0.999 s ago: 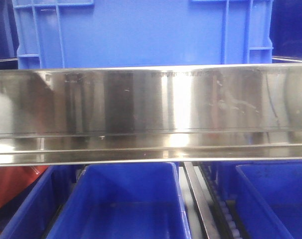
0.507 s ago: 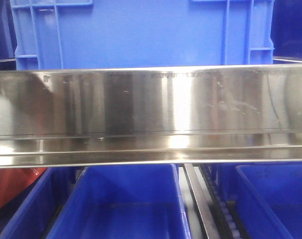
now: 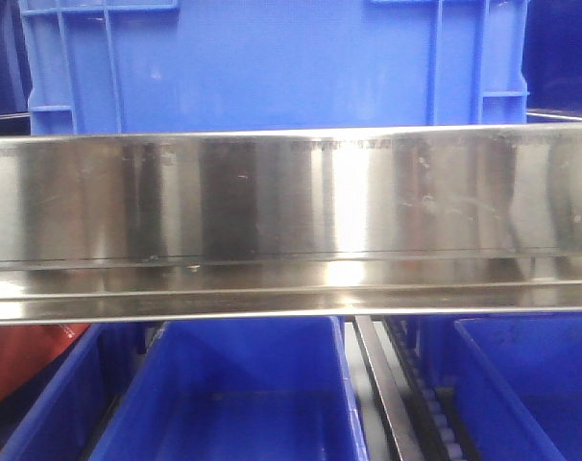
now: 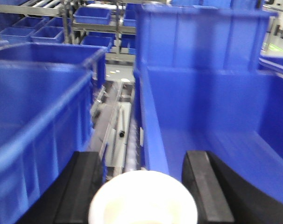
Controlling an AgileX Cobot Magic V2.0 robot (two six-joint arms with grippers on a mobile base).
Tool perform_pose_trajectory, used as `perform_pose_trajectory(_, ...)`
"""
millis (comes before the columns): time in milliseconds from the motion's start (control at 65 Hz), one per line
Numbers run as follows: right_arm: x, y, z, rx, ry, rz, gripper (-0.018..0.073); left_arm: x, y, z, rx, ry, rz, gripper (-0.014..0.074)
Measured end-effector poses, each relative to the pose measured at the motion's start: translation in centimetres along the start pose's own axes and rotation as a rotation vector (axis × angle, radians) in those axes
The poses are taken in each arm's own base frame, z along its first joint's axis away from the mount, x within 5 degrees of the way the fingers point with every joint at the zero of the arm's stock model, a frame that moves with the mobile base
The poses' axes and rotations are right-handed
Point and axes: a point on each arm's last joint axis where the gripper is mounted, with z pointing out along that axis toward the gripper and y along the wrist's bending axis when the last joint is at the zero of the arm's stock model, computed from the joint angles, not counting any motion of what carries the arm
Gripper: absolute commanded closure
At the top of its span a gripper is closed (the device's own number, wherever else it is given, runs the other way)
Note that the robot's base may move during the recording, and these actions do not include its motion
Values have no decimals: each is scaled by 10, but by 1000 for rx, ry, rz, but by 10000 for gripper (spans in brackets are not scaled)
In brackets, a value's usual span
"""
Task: Place valve from conveyor to right shelf box
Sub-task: 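Lower the valves into the blue bins and open both grippers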
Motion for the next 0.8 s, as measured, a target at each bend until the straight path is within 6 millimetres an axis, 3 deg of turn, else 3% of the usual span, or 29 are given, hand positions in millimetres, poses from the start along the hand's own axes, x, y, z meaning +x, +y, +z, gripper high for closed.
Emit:
perform_pose_trajectory(184,-34,24,38,-138,-6,-14,721,-48,-17,38,129,-11,26,708)
perform_pose_trajectory(323,-50,54,75,-254,13,-28,721,-79,-39,82,219,0,40,708)
perform_pose_trajectory(384,-56,73,94,-309,15,-34,721,-88,-54,111,262,19,50,708)
perform_pose_trajectory(477,-56,99,125,-365,23,-41,721,-100,-75,144,313,24,57,708)
perform_pose_trajectory(584,-53,123,155,-400,16,-41,721,-96,-104,183,369,63,70,708)
perform_pose_trajectory(799,-21,143,203,-402,90,-55,721,-70,-132,228,406,152,81,708)
